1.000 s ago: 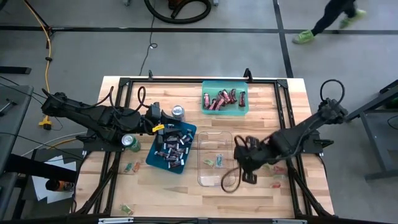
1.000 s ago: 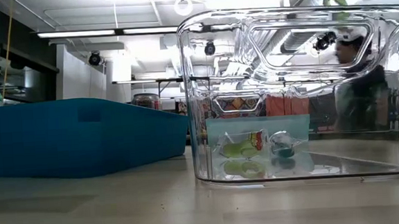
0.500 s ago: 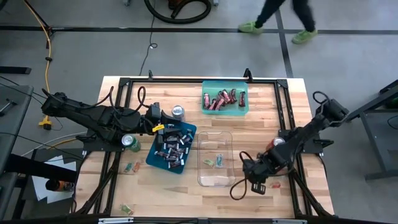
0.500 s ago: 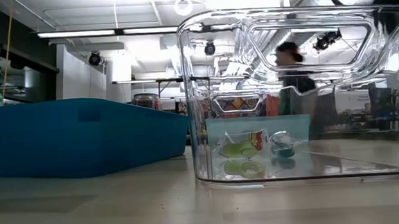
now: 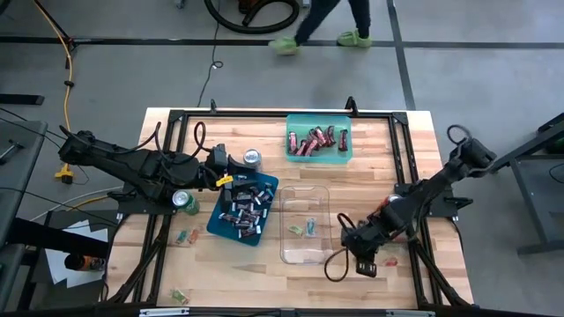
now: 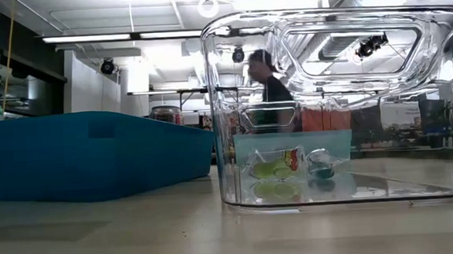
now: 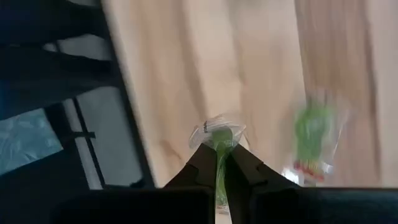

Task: Sort candy
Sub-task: Put the green candy into the transparent bin

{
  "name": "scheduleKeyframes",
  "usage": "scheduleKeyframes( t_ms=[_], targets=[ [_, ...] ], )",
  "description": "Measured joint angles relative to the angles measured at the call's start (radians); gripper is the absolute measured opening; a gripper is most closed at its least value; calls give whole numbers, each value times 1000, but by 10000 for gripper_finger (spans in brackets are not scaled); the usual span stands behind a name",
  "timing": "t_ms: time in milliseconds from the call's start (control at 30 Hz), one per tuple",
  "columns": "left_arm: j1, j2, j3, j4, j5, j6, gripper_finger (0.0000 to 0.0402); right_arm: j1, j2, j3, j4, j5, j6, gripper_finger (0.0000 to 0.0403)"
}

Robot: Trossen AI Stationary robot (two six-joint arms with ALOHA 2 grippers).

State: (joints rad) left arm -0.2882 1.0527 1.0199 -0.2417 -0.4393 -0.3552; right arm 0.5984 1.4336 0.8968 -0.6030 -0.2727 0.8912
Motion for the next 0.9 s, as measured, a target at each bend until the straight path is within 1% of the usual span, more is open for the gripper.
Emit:
scheduleKeyframes(
  t_ms=[100, 233, 300, 500, 600, 667, 800, 900],
  targets=[
    [0, 0, 0, 1, -3, 0, 177, -46, -43, 125, -87, 50, -131, 7],
    [0, 0, 0, 1, -29, 0, 177, -122, -84, 286, -128, 220, -347, 3],
    [1, 0, 0, 2, -37, 0, 177, -166, -86, 350, -122, 273, -445, 2],
    [1, 0, 0, 4, -39, 0, 177, -282, -37, 467, -121, 279, -591, 1],
    [1, 0, 0, 9, -39, 0, 177, -335, 25, 581, -134, 270, -698, 1],
    [1, 0, 0, 8, -39, 0, 177, -369, 97, 673, -213, 260, -777, 1],
    [1, 0, 0, 8, -39, 0, 177, -413, 273, 840, -424, 257, -925, 0],
    [1, 0, 0, 8, -40, 0, 177, -424, 388, 897, -509, 257, -981, 0]
  ],
)
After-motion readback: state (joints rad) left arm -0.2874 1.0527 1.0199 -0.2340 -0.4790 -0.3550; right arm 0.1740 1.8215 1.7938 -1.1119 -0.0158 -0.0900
